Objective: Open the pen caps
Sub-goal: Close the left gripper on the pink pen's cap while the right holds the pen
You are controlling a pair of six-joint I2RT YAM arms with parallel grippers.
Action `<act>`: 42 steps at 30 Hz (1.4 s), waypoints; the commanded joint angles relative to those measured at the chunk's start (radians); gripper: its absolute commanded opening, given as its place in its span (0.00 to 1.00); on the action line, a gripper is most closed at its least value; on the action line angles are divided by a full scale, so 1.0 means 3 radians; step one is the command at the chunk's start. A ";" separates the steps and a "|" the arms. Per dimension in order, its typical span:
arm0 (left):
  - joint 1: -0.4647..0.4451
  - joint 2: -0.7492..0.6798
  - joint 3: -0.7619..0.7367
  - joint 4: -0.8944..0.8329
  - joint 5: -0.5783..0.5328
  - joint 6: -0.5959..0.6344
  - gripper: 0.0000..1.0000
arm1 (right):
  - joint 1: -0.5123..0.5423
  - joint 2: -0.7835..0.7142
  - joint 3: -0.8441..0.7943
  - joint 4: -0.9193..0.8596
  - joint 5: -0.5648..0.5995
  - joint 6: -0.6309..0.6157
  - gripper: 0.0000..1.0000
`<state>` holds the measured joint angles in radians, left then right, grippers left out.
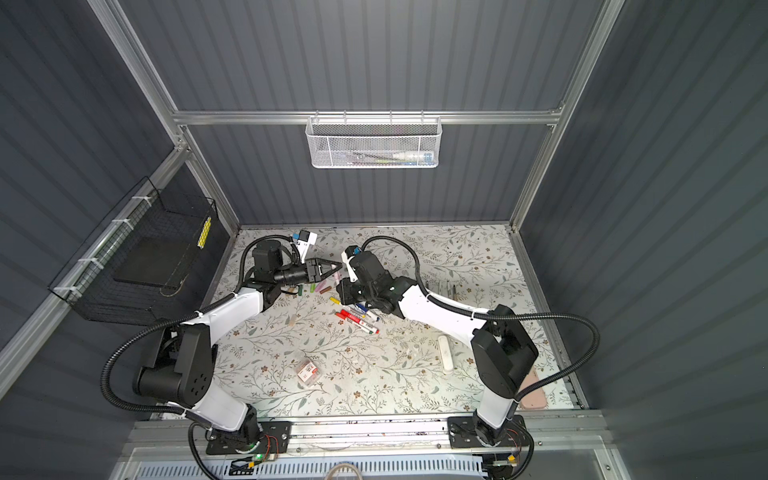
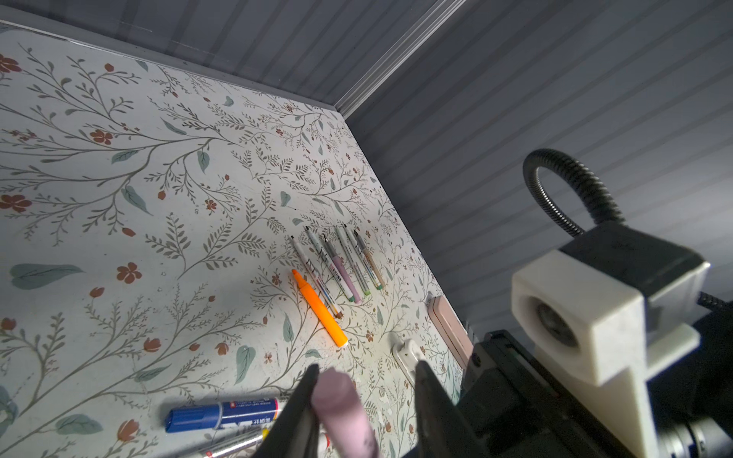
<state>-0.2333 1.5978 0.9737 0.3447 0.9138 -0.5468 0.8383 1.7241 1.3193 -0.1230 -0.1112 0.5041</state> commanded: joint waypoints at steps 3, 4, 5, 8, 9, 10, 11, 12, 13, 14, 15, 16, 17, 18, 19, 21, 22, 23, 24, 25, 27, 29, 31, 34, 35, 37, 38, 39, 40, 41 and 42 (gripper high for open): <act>-0.0030 0.0005 0.0051 -0.0022 0.0022 0.0036 0.31 | 0.0018 0.0046 0.0119 -0.0053 0.0077 -0.0070 0.00; -0.0030 -0.0002 0.0042 -0.0007 0.0022 0.0031 0.27 | 0.0018 0.0043 0.0110 -0.0029 0.0072 -0.0072 0.00; -0.0033 -0.0003 0.0031 0.0015 0.0019 0.0029 0.26 | 0.0018 0.0048 0.0107 -0.0025 0.0079 -0.0078 0.01; -0.0032 -0.0008 0.0033 0.0016 0.0022 0.0033 0.16 | 0.0018 0.0067 0.0140 -0.0048 0.0075 -0.0077 0.02; -0.0028 -0.0013 0.0050 -0.0015 0.0029 0.0037 0.13 | 0.0018 0.0067 0.0153 -0.0064 0.0059 -0.0070 0.04; -0.0032 -0.0021 0.0052 -0.0019 0.0039 0.0034 0.11 | 0.0018 0.0059 0.0149 -0.0058 0.0045 -0.0067 0.09; -0.0033 -0.0028 0.0048 0.0004 0.0042 0.0019 0.11 | 0.0018 0.0056 0.0133 -0.0039 0.0032 -0.0071 0.15; -0.0033 -0.0033 0.0022 0.0061 0.0039 -0.0001 0.11 | 0.0018 0.0065 0.0118 -0.0021 0.0030 -0.0080 0.21; -0.0034 -0.0034 0.0016 0.0087 0.0039 -0.0004 0.11 | 0.0018 0.0083 0.0124 -0.0028 0.0034 -0.0085 0.25; -0.0032 -0.0029 0.0026 0.0079 0.0041 -0.0004 0.10 | 0.0018 0.0107 0.0137 -0.0049 0.0043 -0.0088 0.28; -0.0030 -0.0026 0.0039 0.0052 0.0042 -0.0004 0.09 | 0.0018 0.0129 0.0155 -0.0074 0.0052 -0.0084 0.29; -0.0030 -0.0028 0.0057 0.0022 0.0046 -0.0003 0.08 | 0.0018 0.0149 0.0170 -0.0080 0.0042 -0.0075 0.29; -0.0033 -0.0029 0.0067 0.0019 0.0057 -0.0013 0.08 | 0.0018 0.0164 0.0168 -0.0065 0.0030 -0.0075 0.29; -0.0031 -0.0033 0.0054 0.0052 0.0056 -0.0035 0.08 | 0.0018 0.0186 0.0164 -0.0034 0.0008 -0.0076 0.29; -0.0030 -0.0034 0.0036 0.0095 0.0056 -0.0055 0.08 | 0.0018 0.0205 0.0172 -0.0030 0.0001 -0.0079 0.29; -0.0030 -0.0033 0.0031 0.0107 0.0053 -0.0050 0.08 | 0.0015 0.0256 0.0211 -0.0049 -0.0019 -0.0086 0.24; -0.0030 -0.0034 0.0043 0.0081 0.0057 -0.0047 0.08 | 0.0013 0.0272 0.0223 -0.0048 -0.0021 -0.0085 0.23; -0.0030 -0.0039 0.0060 0.0050 0.0062 -0.0047 0.07 | 0.0013 0.0280 0.0224 -0.0047 -0.0026 -0.0075 0.22; -0.0030 -0.0039 0.0061 0.0049 0.0067 -0.0049 0.06 | 0.0013 0.0285 0.0220 -0.0041 -0.0033 -0.0083 0.20; -0.0031 -0.0043 0.0051 0.0075 0.0069 -0.0065 0.05 | 0.0013 0.0289 0.0212 -0.0030 -0.0037 -0.0085 0.16; -0.0030 -0.0040 0.0026 0.0151 0.0069 -0.0082 0.04 | 0.0008 0.0297 0.0205 -0.0042 -0.0032 -0.0107 0.05; -0.0026 -0.0039 0.0057 0.0080 0.0054 -0.0041 0.00 | 0.0008 0.0277 0.0182 -0.0063 -0.0040 -0.0094 0.00; -0.0019 -0.0042 0.0129 -0.0067 0.0037 0.0042 0.00 | 0.0015 0.0215 0.0064 -0.0008 -0.0063 -0.0052 0.00; 0.0025 -0.0044 0.0195 -0.0156 0.0019 0.0116 0.00 | 0.0033 0.0113 -0.0204 0.0145 -0.0104 0.0050 0.00; 0.0071 -0.0044 0.0226 -0.0179 0.0027 0.0111 0.00 | 0.0047 0.0085 -0.0292 0.0173 -0.0119 0.0085 0.00; 0.0191 -0.0063 0.0271 -0.0178 0.0028 0.0026 0.00 | 0.0095 0.0029 -0.0444 0.0195 -0.0115 0.0134 0.00; 0.0262 -0.0073 0.0291 -0.0159 0.0027 -0.0033 0.00 | 0.0130 -0.0009 -0.0537 0.0225 -0.0098 0.0146 0.00; 0.0325 -0.0079 0.0306 -0.0134 0.0030 -0.0078 0.00 | 0.0167 -0.0055 -0.0621 0.0266 -0.0080 0.0161 0.00; 0.0372 -0.0087 0.0313 -0.0101 0.0028 -0.0110 0.00 | 0.0193 -0.0078 -0.0696 0.0305 -0.0070 0.0173 0.00; 0.0419 -0.0090 0.0318 -0.0069 0.0028 -0.0131 0.00 | 0.0223 -0.0092 -0.0764 0.0329 -0.0064 0.0195 0.00; 0.0465 -0.0092 0.0338 -0.0055 0.0040 -0.0141 0.00 | 0.0245 -0.0083 -0.0804 0.0316 -0.0066 0.0215 0.00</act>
<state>-0.2043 1.5963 0.9981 0.2455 1.0237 -0.5644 0.8776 1.7126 1.1584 0.1013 -0.1200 0.5346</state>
